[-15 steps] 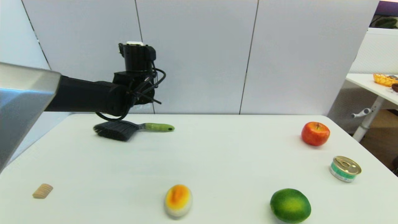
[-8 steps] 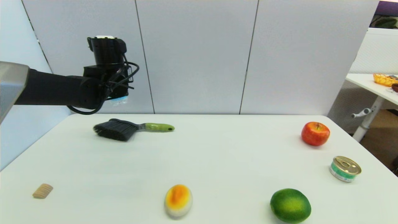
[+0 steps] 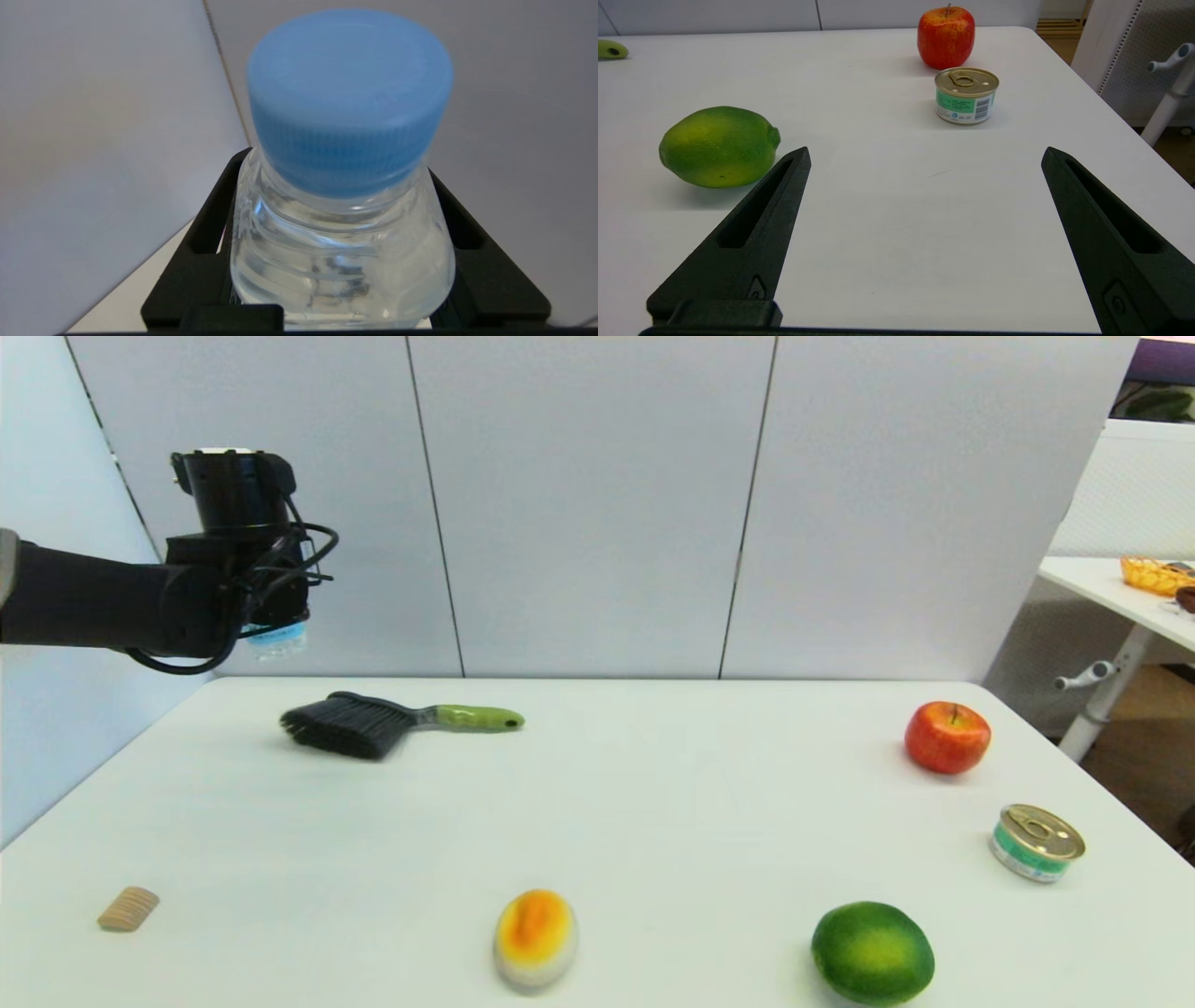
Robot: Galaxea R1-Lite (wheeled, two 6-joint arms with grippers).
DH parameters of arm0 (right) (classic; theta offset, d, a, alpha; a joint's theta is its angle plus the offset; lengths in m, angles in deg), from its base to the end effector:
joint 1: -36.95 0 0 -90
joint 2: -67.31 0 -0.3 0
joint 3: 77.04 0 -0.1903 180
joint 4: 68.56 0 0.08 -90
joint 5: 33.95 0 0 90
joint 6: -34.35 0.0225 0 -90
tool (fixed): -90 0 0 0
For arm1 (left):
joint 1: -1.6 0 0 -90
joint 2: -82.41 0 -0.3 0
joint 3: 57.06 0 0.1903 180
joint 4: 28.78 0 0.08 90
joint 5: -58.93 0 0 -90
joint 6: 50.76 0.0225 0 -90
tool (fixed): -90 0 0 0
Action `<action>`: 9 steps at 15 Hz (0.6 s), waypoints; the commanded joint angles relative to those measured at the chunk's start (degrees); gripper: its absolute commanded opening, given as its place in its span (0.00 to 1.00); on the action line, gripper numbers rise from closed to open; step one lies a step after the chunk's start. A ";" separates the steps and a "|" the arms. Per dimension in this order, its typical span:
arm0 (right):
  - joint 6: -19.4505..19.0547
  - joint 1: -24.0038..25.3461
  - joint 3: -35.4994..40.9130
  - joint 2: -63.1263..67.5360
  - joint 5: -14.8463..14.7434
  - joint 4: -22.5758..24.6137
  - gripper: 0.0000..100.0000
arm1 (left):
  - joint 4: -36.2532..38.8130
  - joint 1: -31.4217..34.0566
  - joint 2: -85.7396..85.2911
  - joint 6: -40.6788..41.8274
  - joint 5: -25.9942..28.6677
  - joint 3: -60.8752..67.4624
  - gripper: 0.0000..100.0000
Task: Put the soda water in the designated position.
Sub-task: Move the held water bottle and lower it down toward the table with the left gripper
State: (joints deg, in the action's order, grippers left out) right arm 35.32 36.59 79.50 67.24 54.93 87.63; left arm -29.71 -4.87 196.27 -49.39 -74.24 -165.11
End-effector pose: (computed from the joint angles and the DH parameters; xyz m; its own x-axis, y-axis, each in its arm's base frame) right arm -0.0230 -0.0003 0.0751 0.9997 -0.0258 -0.0049 0.0259 0.9995 0.0168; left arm 0.4056 -0.0305 0.2438 0.7968 0.5982 -0.0856 -0.5900 0.8007 0.1040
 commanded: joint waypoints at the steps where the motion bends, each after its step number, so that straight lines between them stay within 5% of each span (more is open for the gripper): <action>1: 0.00 0.00 0.01 -0.01 -0.02 0.00 1.00 | 0.25 4.36 0.31 0.20 2.21 0.48 0.00; 9: 0.00 0.00 0.01 -0.01 -0.02 0.00 1.00 | 1.39 10.25 1.19 0.20 9.86 5.40 0.00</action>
State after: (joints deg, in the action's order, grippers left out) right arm 35.32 36.59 79.50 67.24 54.93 87.66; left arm -29.35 4.51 197.36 -49.23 -65.99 -161.91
